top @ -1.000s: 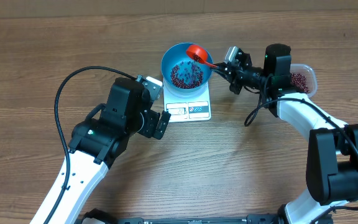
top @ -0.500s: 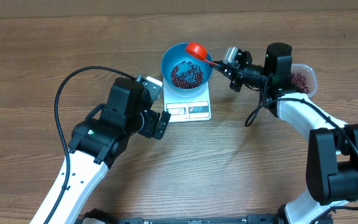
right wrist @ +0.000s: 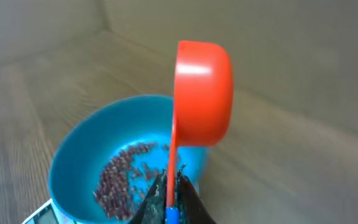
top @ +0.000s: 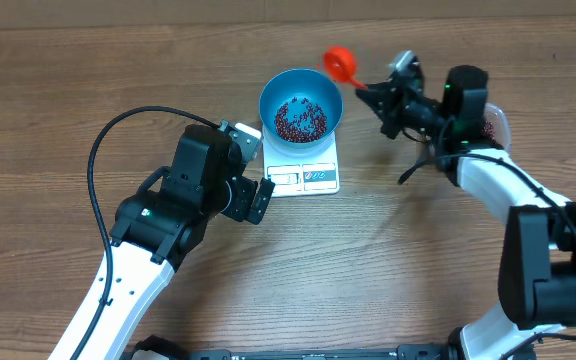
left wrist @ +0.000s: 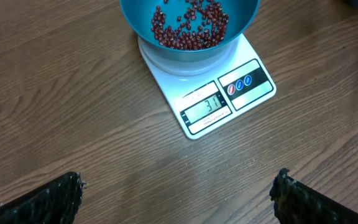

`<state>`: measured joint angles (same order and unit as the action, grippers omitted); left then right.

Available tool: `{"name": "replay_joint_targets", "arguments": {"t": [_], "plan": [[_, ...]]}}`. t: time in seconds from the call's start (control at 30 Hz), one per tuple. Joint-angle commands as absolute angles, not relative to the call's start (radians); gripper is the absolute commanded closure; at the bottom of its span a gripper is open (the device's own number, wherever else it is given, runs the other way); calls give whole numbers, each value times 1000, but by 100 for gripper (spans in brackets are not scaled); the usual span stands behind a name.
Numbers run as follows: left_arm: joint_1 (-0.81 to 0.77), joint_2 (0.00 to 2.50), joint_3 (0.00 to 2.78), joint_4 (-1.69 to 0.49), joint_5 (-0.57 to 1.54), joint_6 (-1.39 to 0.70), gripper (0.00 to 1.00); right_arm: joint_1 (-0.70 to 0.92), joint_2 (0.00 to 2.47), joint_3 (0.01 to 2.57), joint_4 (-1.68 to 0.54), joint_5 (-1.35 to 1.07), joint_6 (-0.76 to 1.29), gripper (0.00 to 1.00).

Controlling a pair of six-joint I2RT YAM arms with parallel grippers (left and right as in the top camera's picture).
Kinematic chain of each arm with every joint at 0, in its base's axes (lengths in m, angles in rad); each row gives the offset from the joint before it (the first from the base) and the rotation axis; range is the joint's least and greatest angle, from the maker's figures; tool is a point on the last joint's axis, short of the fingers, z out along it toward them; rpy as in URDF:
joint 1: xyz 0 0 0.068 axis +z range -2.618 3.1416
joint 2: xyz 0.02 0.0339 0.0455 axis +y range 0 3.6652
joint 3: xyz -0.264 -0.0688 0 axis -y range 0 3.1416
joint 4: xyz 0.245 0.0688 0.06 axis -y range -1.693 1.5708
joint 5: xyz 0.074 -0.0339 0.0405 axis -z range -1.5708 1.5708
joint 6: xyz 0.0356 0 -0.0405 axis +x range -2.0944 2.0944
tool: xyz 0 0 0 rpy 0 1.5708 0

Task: Scoop item into bowl and weigh 150g on scale
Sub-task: 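Move the empty scoop with the right gripper back to the bean container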

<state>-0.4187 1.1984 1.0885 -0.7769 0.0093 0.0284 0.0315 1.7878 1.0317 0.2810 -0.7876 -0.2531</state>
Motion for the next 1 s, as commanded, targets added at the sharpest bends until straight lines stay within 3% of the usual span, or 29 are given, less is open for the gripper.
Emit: {"name": "replay_joint_targets", "arguments": {"t": [0.0,0.43,0.97], "plan": [[-421,1204,1083,-774,-5,19,1,-13,1675,1036,203,-693,-179,96],[-421,1204,1083,-774,-5,19,1,-74,1409,1036,-406,-39,-179,96],[-421,1204,1083,-774,-5,19,1,-75,1418,1033,-641,6,-179,96]]}}
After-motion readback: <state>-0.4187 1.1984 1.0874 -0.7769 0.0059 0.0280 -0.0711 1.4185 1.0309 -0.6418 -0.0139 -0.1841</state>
